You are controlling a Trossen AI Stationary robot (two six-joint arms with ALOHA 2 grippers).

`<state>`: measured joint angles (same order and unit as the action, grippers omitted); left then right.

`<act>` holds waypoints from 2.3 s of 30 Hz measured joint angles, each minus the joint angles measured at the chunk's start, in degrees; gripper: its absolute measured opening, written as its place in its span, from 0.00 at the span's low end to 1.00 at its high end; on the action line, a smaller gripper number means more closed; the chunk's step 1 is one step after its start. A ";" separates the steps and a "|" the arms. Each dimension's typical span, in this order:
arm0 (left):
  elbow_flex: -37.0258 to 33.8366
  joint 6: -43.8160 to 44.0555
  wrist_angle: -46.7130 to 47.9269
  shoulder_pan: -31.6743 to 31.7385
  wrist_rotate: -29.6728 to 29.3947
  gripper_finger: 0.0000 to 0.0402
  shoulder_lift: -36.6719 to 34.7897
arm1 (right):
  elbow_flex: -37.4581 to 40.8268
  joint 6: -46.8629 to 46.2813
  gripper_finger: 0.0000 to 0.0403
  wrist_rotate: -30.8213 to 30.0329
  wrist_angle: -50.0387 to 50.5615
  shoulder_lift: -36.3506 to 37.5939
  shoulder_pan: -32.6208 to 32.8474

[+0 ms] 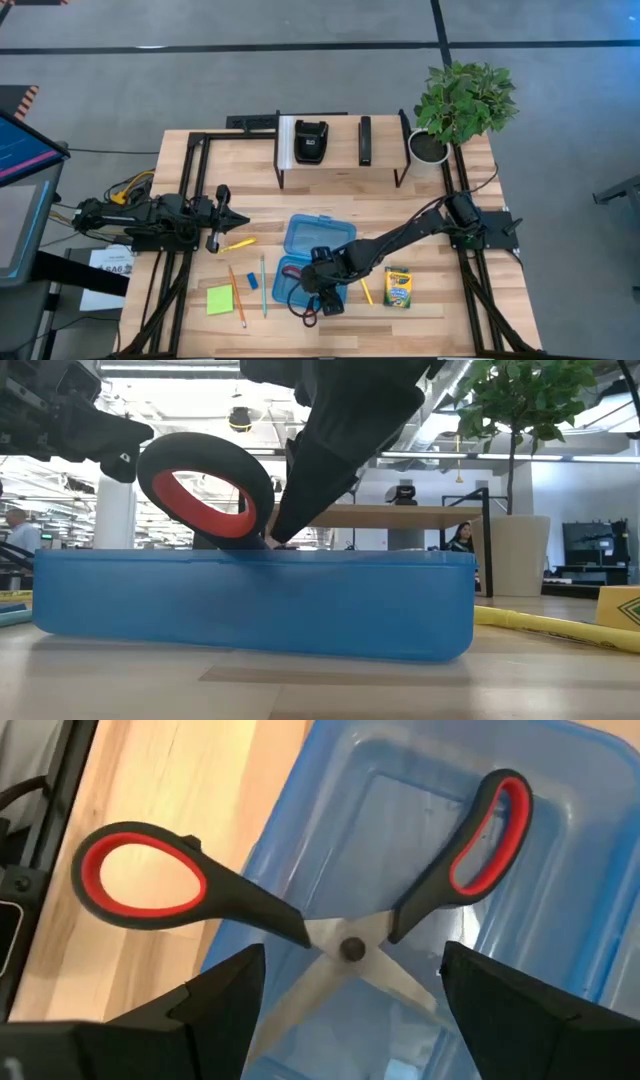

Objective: Pack school essentials
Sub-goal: Put the scissors into the supply box

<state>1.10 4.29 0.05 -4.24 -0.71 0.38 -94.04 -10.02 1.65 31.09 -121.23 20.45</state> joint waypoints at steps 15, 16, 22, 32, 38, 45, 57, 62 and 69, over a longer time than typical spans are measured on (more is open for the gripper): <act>0.00 0.00 0.02 0.01 0.04 0.00 0.08 | -0.02 -0.06 0.80 1.46 0.14 -2.91 -0.34; 0.00 0.00 0.02 -0.01 0.04 0.00 0.09 | -0.02 -0.06 0.80 1.46 0.74 -2.91 -0.36; 0.00 0.00 0.00 0.01 0.04 0.00 0.09 | 0.02 -0.46 0.80 1.83 1.85 -4.52 -1.42; 0.00 0.00 0.00 -0.01 0.02 0.00 0.09 | -0.09 0.07 0.76 5.60 1.90 -6.05 -3.15; 0.00 0.01 0.00 -0.01 0.04 0.00 0.09 | -0.09 1.43 0.68 5.86 1.90 -6.08 -3.39; 0.00 0.00 0.02 -0.01 0.03 0.00 0.09 | -0.07 1.53 0.56 5.88 1.88 -6.12 -3.41; 0.00 0.00 0.00 0.00 0.03 0.00 0.09 | -0.60 0.68 0.35 6.37 4.67 -6.24 -4.50; 0.00 0.02 0.02 -0.01 0.04 0.00 0.09 | -3.76 0.37 0.26 6.31 9.71 -6.38 -4.92; 0.00 0.00 0.00 0.01 0.04 0.00 0.09 | -8.38 -0.23 0.15 6.21 15.36 -6.43 -5.55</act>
<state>1.10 4.29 0.05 -4.23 -0.67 0.47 -102.41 -10.25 7.86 46.45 -127.66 14.89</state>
